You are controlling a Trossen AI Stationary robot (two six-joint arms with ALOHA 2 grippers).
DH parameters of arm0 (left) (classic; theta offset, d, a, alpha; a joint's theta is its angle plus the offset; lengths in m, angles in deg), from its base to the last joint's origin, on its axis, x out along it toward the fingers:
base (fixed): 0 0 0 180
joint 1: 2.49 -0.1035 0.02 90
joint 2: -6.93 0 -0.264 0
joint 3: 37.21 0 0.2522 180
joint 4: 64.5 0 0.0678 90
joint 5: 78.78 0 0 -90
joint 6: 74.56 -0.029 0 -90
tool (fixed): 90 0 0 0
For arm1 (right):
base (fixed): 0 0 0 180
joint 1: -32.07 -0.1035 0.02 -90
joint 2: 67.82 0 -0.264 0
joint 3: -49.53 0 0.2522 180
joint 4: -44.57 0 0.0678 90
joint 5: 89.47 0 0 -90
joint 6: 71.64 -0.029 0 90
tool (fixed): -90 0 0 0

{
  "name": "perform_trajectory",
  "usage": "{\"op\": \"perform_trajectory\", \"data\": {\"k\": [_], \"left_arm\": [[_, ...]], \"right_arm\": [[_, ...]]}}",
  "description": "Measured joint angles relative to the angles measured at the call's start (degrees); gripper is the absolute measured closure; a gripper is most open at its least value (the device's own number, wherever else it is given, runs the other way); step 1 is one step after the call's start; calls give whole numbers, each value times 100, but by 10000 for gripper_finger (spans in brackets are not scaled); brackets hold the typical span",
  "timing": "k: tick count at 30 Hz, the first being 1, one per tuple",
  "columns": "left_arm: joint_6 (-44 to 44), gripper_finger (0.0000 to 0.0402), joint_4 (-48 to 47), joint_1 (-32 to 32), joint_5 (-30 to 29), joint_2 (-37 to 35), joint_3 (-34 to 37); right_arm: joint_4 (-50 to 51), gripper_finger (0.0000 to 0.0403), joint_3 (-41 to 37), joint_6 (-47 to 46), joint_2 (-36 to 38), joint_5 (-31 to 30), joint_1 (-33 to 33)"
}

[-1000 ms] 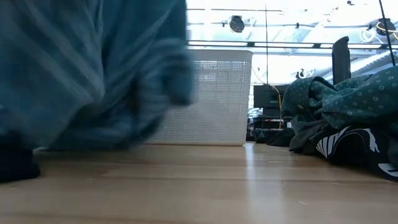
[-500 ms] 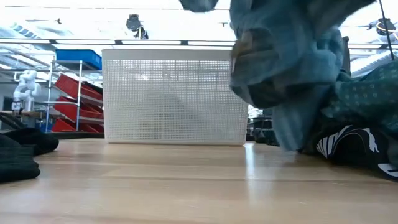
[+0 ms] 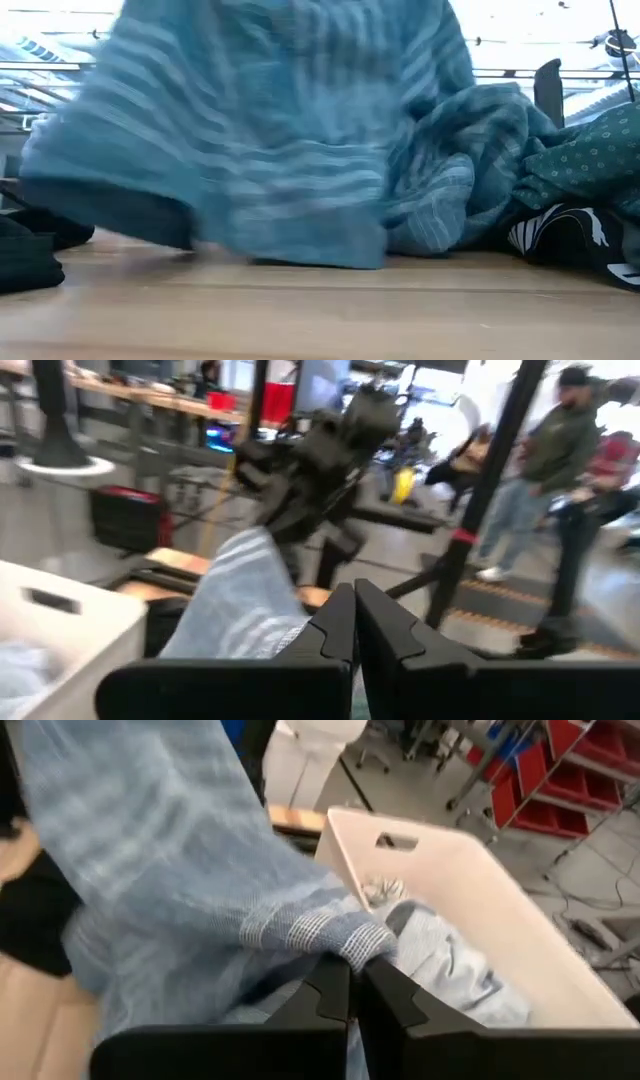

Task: Sort clothes
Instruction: Put the blue striped shirt into the white bin

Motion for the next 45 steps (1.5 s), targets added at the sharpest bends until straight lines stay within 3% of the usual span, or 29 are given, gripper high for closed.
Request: {"op": "perform_trajectory", "data": {"k": [9, 14, 20, 33, 40, 45], "left_arm": [[514, 395, 913, 156, 1051, 396, 0], [397, 395, 617, 212, 1191, 691, 0], [691, 395, -979, 97, 699, 766, 0], [3884, 395, -5264, -206, 542, 767, 90], [5591, 395, -6539, -201, 1216, 765, 400], [5947, 394, -6625, -198, 1932, 765, 535]], "right_arm": [[-401, 403, -435, -132, -117, -7, 0], [-731, 403, -456, 155, -117, -5, 110], [-798, 403, -456, 216, -126, 359, 433], [-1023, 403, -456, 142, -1256, 1669, 1150], [-1193, 403, -457, 192, -1829, 2125, 1275], [-1248, 403, -458, 225, -1883, 2251, 1311]]}}
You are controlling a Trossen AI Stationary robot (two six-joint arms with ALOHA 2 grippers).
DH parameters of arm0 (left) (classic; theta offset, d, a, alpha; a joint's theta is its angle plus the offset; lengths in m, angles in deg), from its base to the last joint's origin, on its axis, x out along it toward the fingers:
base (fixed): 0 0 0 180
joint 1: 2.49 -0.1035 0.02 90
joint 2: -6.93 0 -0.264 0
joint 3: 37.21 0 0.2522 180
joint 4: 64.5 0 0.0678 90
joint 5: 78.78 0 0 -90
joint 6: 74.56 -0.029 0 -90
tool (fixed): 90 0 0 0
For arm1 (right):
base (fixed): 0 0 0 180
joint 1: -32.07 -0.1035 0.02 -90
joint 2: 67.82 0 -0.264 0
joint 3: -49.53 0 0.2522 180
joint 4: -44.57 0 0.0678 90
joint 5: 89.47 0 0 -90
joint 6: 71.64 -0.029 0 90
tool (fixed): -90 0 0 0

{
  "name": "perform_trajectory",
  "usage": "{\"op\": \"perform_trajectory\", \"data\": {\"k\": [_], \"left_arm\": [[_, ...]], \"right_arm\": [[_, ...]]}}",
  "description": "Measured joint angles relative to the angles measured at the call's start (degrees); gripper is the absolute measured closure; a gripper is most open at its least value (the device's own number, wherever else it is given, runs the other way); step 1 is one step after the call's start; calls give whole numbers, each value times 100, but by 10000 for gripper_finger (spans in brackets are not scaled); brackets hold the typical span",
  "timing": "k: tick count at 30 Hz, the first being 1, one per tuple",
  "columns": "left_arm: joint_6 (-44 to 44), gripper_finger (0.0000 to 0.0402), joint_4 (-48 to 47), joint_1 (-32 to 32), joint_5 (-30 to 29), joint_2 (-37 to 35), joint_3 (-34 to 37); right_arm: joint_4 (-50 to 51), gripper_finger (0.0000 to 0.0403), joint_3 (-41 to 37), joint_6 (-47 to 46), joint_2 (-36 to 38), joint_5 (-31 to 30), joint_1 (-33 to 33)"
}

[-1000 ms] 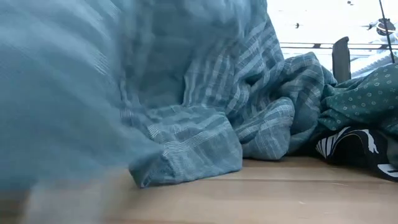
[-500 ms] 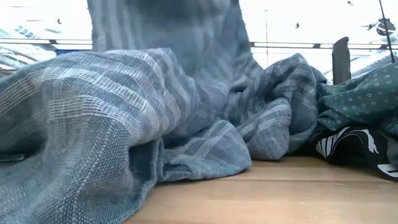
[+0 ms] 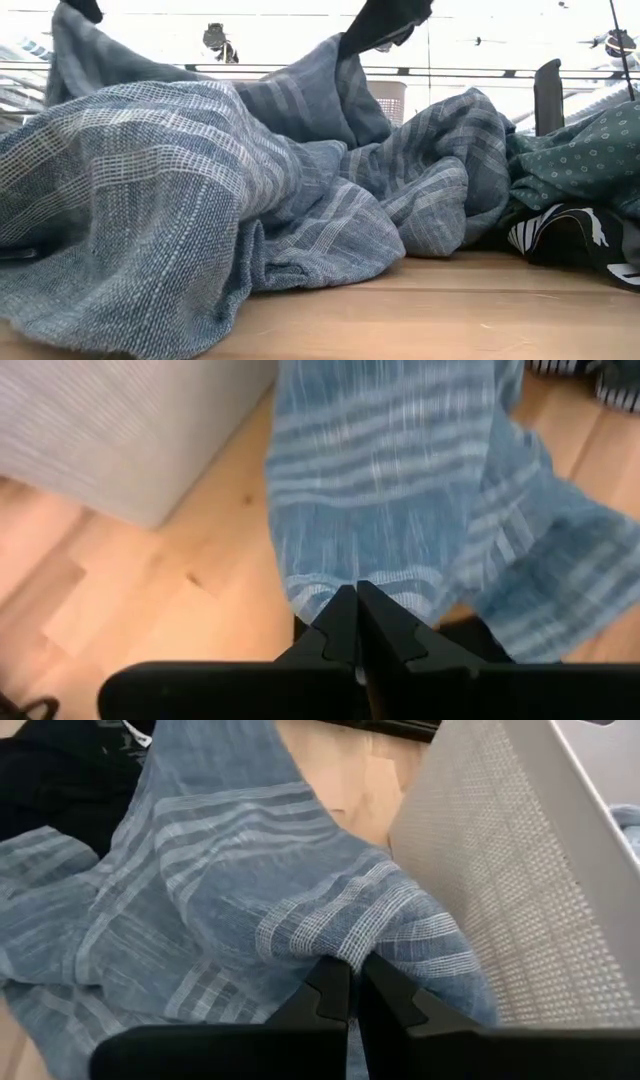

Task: Sort clothes
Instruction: Put the blue striped shirt into the white bin

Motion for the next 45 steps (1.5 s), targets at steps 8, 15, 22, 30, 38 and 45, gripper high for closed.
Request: {"op": "perform_trajectory", "data": {"k": [8, 15, 22, 30, 38, 45], "left_arm": [[-60, 319, 231, 0, 236, 0, 12], [-2217, 252, 2489, 0, -217, 22, 4], [-5073, 248, 5057, -176, -252, 1061, 46], [-5556, 247, 6155, -774, -52, 2450, 49], [-6269, 247, 6601, -1118, 934, 3227, -111], [-6795, 247, 6704, -1283, 1345, 3603, -119]], "right_arm": [[22, 403, 2, 112, 159, -2, 8], [90, 403, 2, 89, 166, 72, 155], [95, 403, 2, 27, 168, 1059, 382], [335, 403, 2, 27, 170, 1344, 417], [629, 403, 2, -85, 170, 1344, 415], [649, 403, 2, -85, 170, 1344, 413]]}}
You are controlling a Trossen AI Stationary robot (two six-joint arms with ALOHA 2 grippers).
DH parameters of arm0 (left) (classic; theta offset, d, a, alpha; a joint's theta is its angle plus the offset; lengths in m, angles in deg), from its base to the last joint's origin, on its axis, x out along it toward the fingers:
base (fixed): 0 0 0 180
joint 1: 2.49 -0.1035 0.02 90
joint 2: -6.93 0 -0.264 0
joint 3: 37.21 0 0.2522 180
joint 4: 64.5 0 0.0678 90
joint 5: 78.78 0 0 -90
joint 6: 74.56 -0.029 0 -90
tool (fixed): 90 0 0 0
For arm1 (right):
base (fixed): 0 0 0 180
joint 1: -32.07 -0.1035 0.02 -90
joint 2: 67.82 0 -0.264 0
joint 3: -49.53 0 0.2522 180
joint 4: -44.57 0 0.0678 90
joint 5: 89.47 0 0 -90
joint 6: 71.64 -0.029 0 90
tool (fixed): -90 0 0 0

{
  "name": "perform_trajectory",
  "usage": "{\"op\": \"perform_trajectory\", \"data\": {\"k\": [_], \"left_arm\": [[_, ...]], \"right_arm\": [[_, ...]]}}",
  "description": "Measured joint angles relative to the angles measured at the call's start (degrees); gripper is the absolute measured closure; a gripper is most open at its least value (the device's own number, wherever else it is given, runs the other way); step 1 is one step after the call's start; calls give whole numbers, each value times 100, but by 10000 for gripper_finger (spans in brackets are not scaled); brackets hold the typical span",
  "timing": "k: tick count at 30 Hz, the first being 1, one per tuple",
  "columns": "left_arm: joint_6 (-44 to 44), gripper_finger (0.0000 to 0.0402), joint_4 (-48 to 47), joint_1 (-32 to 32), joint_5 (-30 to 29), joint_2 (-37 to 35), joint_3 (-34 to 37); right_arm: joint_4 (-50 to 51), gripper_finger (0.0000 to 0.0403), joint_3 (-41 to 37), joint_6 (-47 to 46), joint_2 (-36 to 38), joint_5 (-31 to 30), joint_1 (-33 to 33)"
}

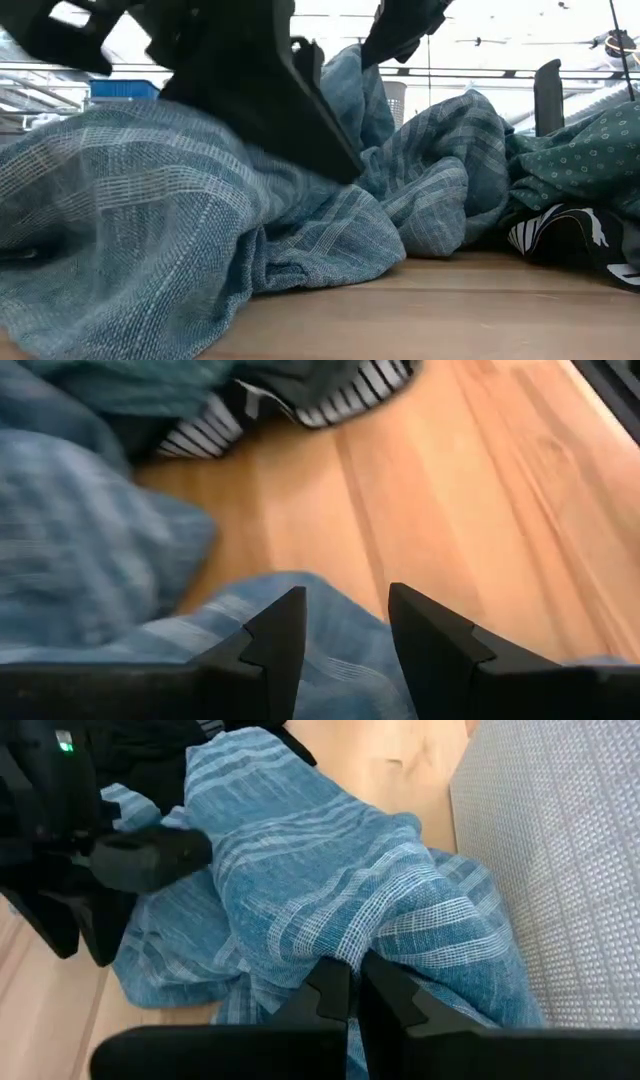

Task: Sort clothes
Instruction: Put the blue striped shirt into the white bin

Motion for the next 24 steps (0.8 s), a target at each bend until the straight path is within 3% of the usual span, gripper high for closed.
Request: {"op": "perform_trajectory", "data": {"k": [9, 15, 19, 24], "left_arm": [[72, 247, -67, -188, 438, 424, -2], [573, 253, -235, -319, 925, 508, -37], [636, 291, -514, -312, 927, 506, -40], [646, 380, -674, -276, 907, 517, -107]], "right_arm": [[7, 403, 0, 24, 0, -2, 1], [7, 403, 0, 24, 0, -4, 2], [9, 403, 0, 24, 0, -7, 0], [7, 403, 0, 24, 0, -7, 1]]}}
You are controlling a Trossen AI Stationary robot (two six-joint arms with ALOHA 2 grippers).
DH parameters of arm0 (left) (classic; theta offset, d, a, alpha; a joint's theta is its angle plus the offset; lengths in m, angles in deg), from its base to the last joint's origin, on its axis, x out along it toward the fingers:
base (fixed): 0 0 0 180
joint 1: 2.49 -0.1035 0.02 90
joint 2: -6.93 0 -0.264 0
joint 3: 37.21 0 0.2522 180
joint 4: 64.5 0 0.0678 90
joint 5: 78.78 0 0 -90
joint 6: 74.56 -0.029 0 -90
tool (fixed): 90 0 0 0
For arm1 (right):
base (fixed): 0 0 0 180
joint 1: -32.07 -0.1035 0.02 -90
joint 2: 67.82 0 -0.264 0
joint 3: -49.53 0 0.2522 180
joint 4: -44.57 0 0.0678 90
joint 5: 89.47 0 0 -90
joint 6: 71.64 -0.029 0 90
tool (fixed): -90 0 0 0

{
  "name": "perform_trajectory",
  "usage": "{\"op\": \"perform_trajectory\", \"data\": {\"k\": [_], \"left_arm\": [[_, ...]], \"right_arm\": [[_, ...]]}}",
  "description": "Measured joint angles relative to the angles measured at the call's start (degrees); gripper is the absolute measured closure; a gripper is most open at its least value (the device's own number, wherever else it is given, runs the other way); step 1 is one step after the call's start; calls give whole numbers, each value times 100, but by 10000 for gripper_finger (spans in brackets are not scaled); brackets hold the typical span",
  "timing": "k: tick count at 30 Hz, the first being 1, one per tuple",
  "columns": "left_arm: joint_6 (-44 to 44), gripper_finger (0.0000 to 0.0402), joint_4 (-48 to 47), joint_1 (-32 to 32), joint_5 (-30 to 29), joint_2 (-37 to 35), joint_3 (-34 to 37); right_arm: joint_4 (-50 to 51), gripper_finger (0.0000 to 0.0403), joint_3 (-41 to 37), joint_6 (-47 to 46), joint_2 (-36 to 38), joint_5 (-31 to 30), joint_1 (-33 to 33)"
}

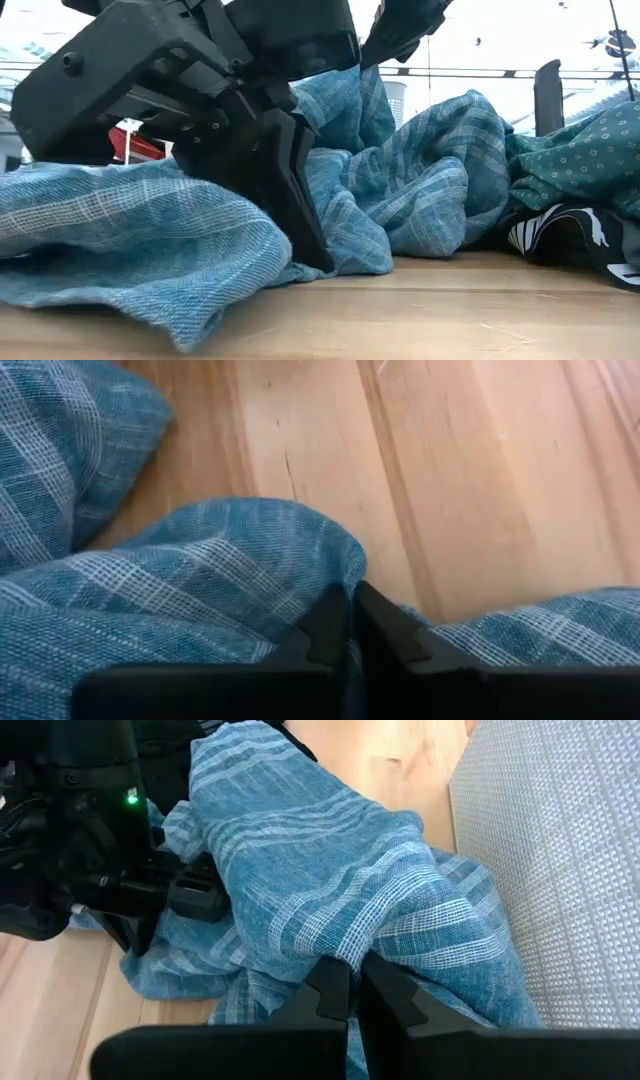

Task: Sort clothes
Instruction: Put the blue striped shirt into the white bin

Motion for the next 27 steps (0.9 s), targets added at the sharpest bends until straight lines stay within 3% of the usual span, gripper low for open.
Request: {"op": "perform_trajectory", "data": {"k": [7, 13, 19, 27], "left_arm": [[6, 396, -520, 116, 95, -296, -332], [145, 398, -933, 257, -9, -1194, -361], [147, 398, -713, 436, -301, -2301, -365], [-212, 399, -143, 680, -873, -3410, -370]], "right_arm": [[776, 395, 178, -14, 105, -8, -44], [1196, 391, 258, -136, 654, -17, -277], [1227, 384, 262, -170, 1253, -5, -725], [1684, 313, 264, -291, 1485, -228, -1107]]}}
